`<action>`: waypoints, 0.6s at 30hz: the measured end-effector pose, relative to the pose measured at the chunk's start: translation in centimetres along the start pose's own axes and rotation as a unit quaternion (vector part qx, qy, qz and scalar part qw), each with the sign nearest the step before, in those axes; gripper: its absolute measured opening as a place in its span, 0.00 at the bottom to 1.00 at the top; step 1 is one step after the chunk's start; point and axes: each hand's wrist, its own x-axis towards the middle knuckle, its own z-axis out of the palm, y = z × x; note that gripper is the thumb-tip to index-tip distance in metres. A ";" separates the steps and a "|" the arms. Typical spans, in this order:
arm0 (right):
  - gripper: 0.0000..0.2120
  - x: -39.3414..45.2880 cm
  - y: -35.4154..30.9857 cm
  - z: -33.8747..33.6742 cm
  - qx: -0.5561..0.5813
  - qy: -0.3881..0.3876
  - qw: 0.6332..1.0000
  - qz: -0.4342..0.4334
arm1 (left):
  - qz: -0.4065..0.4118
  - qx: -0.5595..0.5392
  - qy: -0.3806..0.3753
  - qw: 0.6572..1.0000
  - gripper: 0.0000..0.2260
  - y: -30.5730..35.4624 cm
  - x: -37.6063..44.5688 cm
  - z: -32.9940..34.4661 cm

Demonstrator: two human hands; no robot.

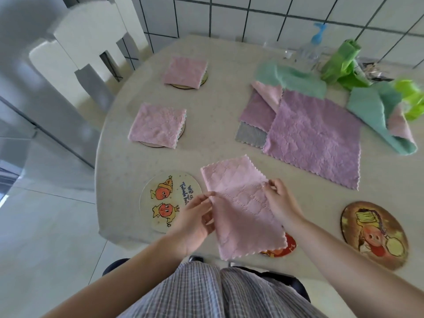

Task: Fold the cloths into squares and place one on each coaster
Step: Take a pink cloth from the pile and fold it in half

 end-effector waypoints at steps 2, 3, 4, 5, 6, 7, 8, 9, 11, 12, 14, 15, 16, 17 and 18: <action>0.09 -0.8 0.5 0.6 0.013 0.013 0.998 0.062 | -0.007 -0.023 -0.018 1.000 0.12 -0.6 -0.1 0.1; 0.10 -1.1 0.8 0.9 0.025 0.014 0.995 0.091 | -0.004 -0.001 -0.031 1.000 0.14 -1.0 -0.1 -0.1; 0.11 -1.5 1.1 1.2 0.040 0.014 0.993 0.112 | 0.004 0.050 -0.043 0.998 0.17 -1.4 -0.1 -0.4; 0.12 -1.8 1.5 1.5 0.050 0.013 0.991 0.126 | 0.020 0.125 -0.053 0.991 0.20 -1.8 -0.2 -0.8; 0.13 -2.1 1.8 1.7 0.052 0.013 0.989 0.135 | 0.040 0.209 -0.060 0.975 0.24 -2.1 -0.2 -1.2; 0.13 -2.5 2.1 1.8 0.050 0.012 0.989 0.140 | 0.060 0.284 -0.063 0.955 0.26 -2.3 -0.3 -1.3; 0.13 -2.8 2.2 1.8 0.048 0.011 0.989 0.141 | 0.079 0.342 -0.062 0.934 0.27 -2.4 -0.4 -1.4; 0.13 -3.2 2.2 1.7 0.048 0.013 0.989 0.137 | 0.094 0.385 -0.062 0.916 0.26 -2.4 -0.5 -1.4; 0.12 -3.6 2.0 1.4 0.038 0.017 0.993 0.108 | 0.126 0.436 -0.067 0.888 0.23 -1.8 -0.9 -1.1; 0.10 -3.9 1.8 1.2 0.027 0.018 0.996 0.088 | 0.135 0.451 -0.068 0.880 0.23 -1.4 -1.0 -0.9; 0.07 -4.2 1.6 0.9 0.011 0.020 0.998 0.054 | 0.128 0.468 -0.064 0.872 0.23 -0.7 -0.7 -0.9; 0.07 -4.4 1.8 1.0 0.008 0.018 0.999 0.045 | 0.116 0.479 -0.060 0.868 0.23 -0.5 -0.6 -1.0; 0.08 -4.6 2.1 1.1 0.008 0.013 0.999 0.038 | 0.102 0.490 -0.057 0.864 0.23 -0.4 -0.5 -1.3; 0.07 -4.9 2.6 1.2 0.010 0.003 0.999 0.034 | 0.088 0.492 -0.056 0.864 0.23 -0.4 -0.5 -1.6; 0.07 -5.3 3.2 1.4 0.011 -0.010 0.999 0.033 | 0.071 0.481 -0.059 0.872 0.22 -0.6 -0.6 -1.9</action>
